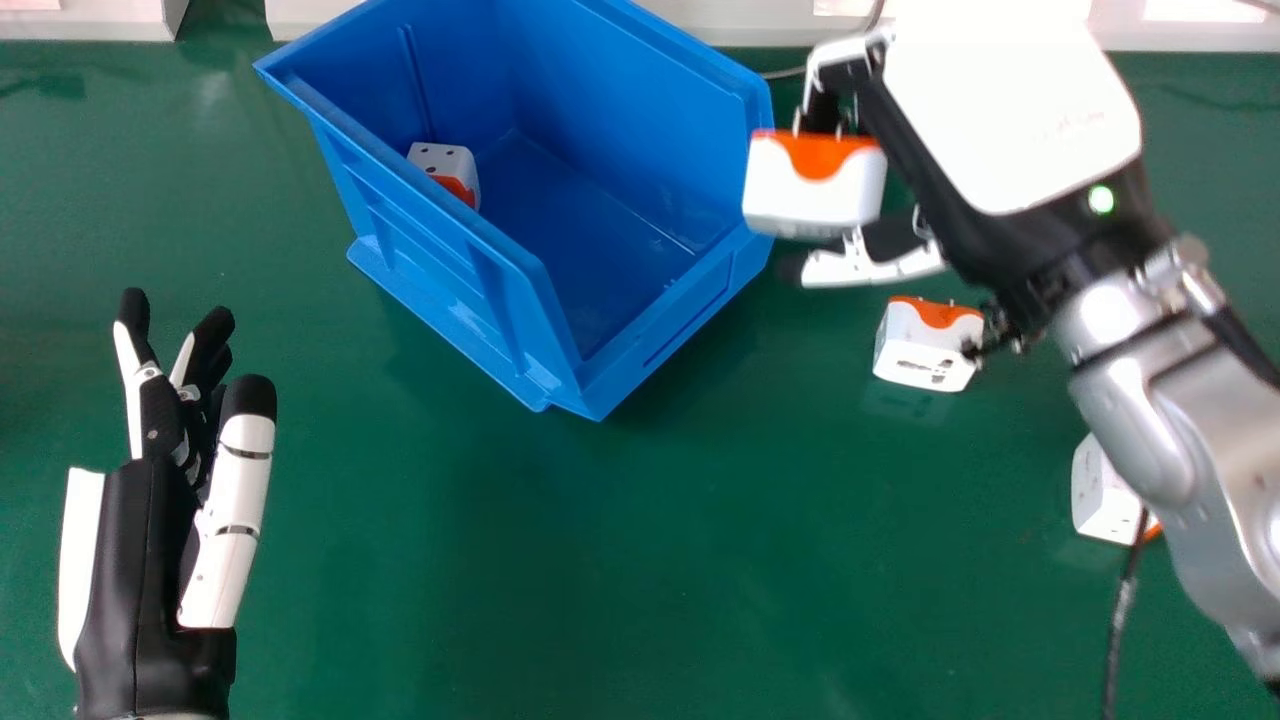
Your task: Pick all objects and put in blue box
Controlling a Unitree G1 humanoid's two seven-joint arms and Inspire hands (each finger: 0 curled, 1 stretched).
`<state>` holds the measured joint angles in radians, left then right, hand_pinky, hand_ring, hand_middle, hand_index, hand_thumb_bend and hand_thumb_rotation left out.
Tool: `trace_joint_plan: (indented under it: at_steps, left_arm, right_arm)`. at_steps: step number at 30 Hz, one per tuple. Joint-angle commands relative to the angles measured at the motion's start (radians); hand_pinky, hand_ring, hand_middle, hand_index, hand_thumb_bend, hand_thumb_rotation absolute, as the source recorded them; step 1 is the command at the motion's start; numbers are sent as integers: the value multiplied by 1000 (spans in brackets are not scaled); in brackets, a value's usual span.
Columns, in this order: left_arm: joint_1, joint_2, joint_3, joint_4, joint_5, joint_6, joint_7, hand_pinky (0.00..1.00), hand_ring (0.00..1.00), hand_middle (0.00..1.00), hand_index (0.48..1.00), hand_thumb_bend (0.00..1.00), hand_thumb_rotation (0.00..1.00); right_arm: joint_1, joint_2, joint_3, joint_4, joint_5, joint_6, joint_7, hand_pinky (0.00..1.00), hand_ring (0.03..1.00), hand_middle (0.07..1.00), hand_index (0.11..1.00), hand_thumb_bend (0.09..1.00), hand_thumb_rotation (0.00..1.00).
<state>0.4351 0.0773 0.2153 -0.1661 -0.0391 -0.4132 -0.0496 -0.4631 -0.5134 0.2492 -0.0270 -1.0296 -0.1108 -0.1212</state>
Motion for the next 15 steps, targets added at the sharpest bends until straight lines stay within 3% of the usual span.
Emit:
trace_joint_plan:
  at_steps: [1, 6, 12, 15]
  left_arm:
    - [9, 6, 5, -25, 4, -13, 0, 957, 964, 952, 953, 424, 804]
    - [19, 5, 4, -44, -4, -1, -4, 957, 964, 954, 951, 417, 785]
    - [28, 5, 3, -47, -7, 3, -10, 970, 972, 959, 960, 435, 807]
    - [32, 2, 4, -52, 2, 9, -3, 967, 969, 955, 954, 435, 799]
  right_arm:
    - [-94, 30, 8, 23, -3, 18, -8, 32, 80, 140, 193, 406, 368]
    - [-220, 87, 56, 130, -18, 44, -3, 44, 97, 161, 205, 433, 348]
    - [-379, 174, 142, 344, -55, 74, -29, 54, 110, 176, 210, 429, 420]
    - [-438, 221, 177, 459, -53, 97, -39, 56, 108, 171, 207, 396, 499]
